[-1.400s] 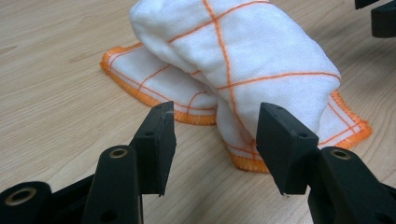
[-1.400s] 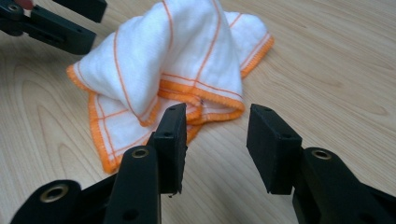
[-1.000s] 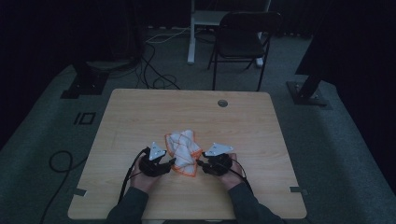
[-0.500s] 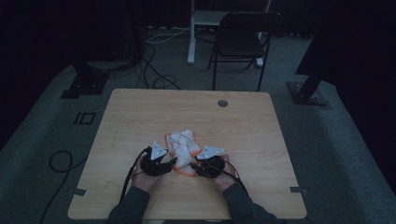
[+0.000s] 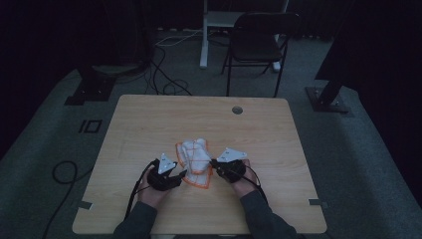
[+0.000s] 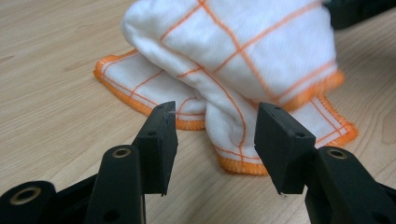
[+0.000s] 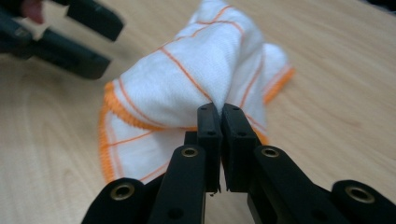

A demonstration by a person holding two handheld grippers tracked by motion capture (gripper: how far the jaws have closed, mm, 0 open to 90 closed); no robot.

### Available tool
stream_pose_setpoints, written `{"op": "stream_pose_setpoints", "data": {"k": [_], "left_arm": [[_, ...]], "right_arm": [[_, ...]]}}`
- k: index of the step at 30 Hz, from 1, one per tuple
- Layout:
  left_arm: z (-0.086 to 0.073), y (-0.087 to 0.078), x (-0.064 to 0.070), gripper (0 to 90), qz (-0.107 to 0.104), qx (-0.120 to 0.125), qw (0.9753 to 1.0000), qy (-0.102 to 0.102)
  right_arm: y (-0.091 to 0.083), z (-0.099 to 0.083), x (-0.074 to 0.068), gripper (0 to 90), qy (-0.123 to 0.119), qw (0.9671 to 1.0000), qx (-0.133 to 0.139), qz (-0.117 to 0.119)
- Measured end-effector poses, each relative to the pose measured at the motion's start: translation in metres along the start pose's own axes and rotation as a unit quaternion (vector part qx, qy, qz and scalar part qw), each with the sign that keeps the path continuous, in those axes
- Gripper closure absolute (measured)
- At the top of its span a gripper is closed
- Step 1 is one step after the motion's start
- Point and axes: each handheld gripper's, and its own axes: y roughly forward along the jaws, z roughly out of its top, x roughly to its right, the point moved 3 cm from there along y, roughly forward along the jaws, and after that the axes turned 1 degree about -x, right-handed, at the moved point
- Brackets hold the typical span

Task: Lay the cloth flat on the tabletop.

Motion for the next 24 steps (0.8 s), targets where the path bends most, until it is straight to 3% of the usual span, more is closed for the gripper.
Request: {"op": "stream_pose_setpoints", "data": {"k": [8, 19, 24], "left_arm": [[0.0, 0.006, 0.012, 53.1, -0.013, -0.008, 0.9998, 0.014], [0.0, 0.018, 0.035, 56.9, -0.042, -0.027, 0.9976, 0.047], [-0.001, 0.023, 0.042, 57.6, -0.057, -0.031, 0.9967, 0.047]], "right_arm": [[-0.008, 0.003, 0.018, 87.3, 0.022, 0.9994, 0.006, -0.028], [-0.012, 0.004, 0.031, 87.2, 0.037, 0.9983, 0.005, -0.044], [-0.013, 0.004, 0.034, 87.2, 0.04, 0.998, 0.006, -0.049]]}}
